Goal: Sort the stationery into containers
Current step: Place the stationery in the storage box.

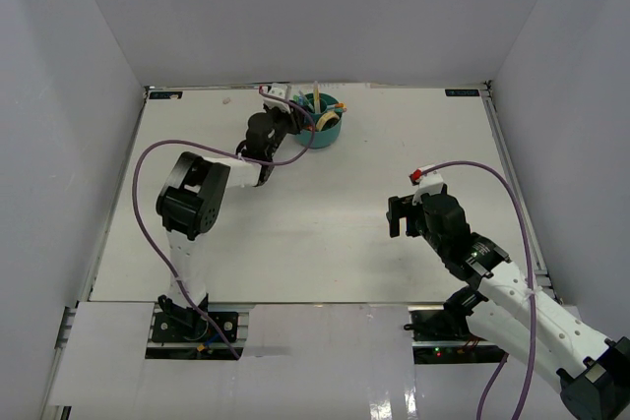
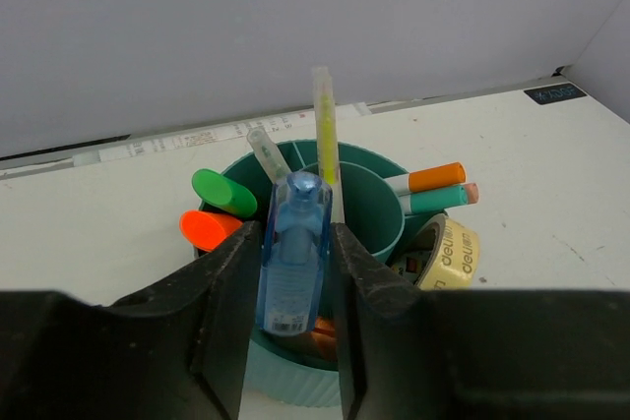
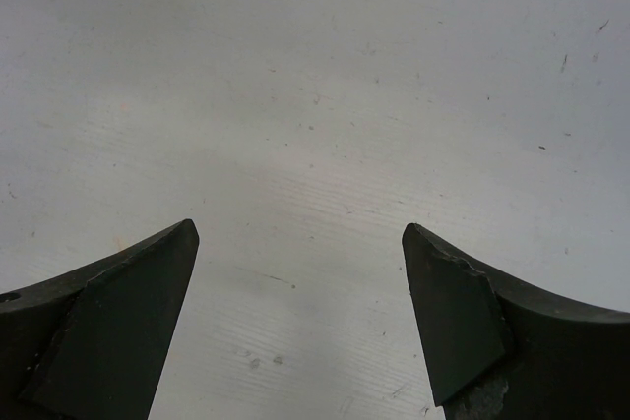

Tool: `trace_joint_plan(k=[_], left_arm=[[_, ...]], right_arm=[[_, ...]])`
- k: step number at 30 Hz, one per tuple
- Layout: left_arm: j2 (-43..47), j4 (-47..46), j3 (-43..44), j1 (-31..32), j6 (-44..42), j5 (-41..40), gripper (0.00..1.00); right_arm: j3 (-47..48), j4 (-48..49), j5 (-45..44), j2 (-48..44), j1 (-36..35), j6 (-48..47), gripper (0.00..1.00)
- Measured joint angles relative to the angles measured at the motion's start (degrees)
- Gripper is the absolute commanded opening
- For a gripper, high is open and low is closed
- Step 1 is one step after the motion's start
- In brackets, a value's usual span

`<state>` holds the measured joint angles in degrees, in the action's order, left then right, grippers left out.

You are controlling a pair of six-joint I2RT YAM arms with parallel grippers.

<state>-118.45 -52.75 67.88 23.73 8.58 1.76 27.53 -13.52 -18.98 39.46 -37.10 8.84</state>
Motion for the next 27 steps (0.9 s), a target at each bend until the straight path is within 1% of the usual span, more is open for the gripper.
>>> trace_joint_plan(k=[6, 12, 15, 16, 18, 22, 27], left_arm=[[-1.3, -0.1, 0.0, 0.0, -0.2, 0.0, 0.65], [-1.5, -0.2, 0.0, 0.0, -0.2, 0.1, 0.73], [-0.4, 0.6, -0.9, 0.0, 0.0, 0.4, 0.82], [0.6, 1.4, -1.4, 0.0, 0.3, 0.5, 0.86], [3.7, 5.2, -2.3, 0.0, 0.9, 0.6, 0.91], [14.6, 15.5, -3.2, 0.0, 2.5, 0.8, 0.97], [33.1, 31.5, -4.1, 0.0, 4.7, -0.8, 0.98]], right_arm=[[0.0, 0.0, 0.0, -0.1, 0.0, 0.0, 0.91], [0.0, 0.0, -0.2, -1.3, 0.0, 0.0, 0.91], [0.0, -0.1, -0.4, -2.4, 0.0, 0.2, 0.91], [0.0, -0.1, -0.5, -2.8, 0.0, 0.3, 0.9], [0.0, -0.2, -0.9, -3.8, 0.0, 0.7, 0.9], [0.6, -0.5, -3.0, -6.0, 0.0, 1.2, 0.9], [3.8, -1.1, -8.6, -8.4, 0.0, 2.0, 0.9]])
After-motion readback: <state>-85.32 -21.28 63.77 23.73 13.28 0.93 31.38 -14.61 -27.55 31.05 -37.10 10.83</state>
